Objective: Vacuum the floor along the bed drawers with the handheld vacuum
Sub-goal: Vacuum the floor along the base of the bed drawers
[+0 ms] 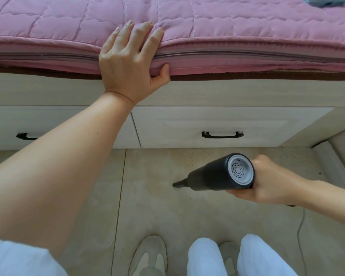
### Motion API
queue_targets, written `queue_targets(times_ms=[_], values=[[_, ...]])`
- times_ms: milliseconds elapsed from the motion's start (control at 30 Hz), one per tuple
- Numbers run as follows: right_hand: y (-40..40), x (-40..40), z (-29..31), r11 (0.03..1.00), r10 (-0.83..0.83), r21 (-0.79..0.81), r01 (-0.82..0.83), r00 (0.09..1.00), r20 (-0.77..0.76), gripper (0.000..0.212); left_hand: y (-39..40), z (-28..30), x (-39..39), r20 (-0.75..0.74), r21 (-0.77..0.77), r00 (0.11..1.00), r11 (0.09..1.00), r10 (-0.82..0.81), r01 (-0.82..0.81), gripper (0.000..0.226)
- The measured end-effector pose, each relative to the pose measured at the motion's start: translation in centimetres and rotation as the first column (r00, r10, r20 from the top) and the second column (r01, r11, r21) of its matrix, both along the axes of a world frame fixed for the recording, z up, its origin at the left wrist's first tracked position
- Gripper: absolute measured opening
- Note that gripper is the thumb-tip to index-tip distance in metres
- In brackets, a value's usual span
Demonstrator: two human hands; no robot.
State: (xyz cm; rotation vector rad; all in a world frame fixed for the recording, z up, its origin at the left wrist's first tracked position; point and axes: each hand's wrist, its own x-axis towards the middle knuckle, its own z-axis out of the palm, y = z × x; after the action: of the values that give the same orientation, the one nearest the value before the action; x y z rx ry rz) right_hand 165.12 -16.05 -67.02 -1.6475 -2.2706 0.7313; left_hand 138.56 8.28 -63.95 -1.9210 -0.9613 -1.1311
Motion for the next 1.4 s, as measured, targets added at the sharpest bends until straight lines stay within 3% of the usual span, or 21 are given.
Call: queue_targets(times_ms=[167, 367, 567, 867, 1133, 1400], values=[[1.0, -0.1, -0.3, 0.999, -0.042, 0.023, 0.042, 0.999, 0.018, 0.022, 0.0, 0.0, 0.0, 0.000, 0.004, 1.000, 1.000, -0.003, 0.003, 0.053], [2.7, -1.1, -0.3, 0.996, -0.072, 0.061, 0.070, 0.997, 0.030, 0.042, -0.1, -0.1, 0.0, 0.000, -0.001, 1.000, 1.000, -0.001, 0.001, 0.053], [2.1, -1.2, 0.0, 0.999, -0.035, 0.000, 0.035, 0.999, 0.019, 0.026, 0.0, 0.0, 0.0, -0.003, 0.003, 1.000, 1.000, 0.001, -0.001, 0.053], [0.8, -1.0, 0.7, 0.992, 0.113, -0.057, -0.113, 0.994, -0.003, 0.019, -0.1, 0.0, 0.0, 0.000, -0.003, 1.000, 1.000, -0.004, 0.004, 0.053], [1.9, -1.4, 0.6, 0.999, 0.043, -0.007, -0.043, 0.999, 0.020, 0.030, -0.1, 0.1, 0.0, 0.002, -0.017, 1.000, 1.000, -0.015, 0.015, 0.053], [1.0, -0.8, 1.4, 0.984, 0.152, -0.102, -0.147, 0.988, 0.039, 0.028, -1.0, 0.6, 0.1, 0.021, -0.075, 1.000, 0.997, -0.016, 0.018, 0.050]])
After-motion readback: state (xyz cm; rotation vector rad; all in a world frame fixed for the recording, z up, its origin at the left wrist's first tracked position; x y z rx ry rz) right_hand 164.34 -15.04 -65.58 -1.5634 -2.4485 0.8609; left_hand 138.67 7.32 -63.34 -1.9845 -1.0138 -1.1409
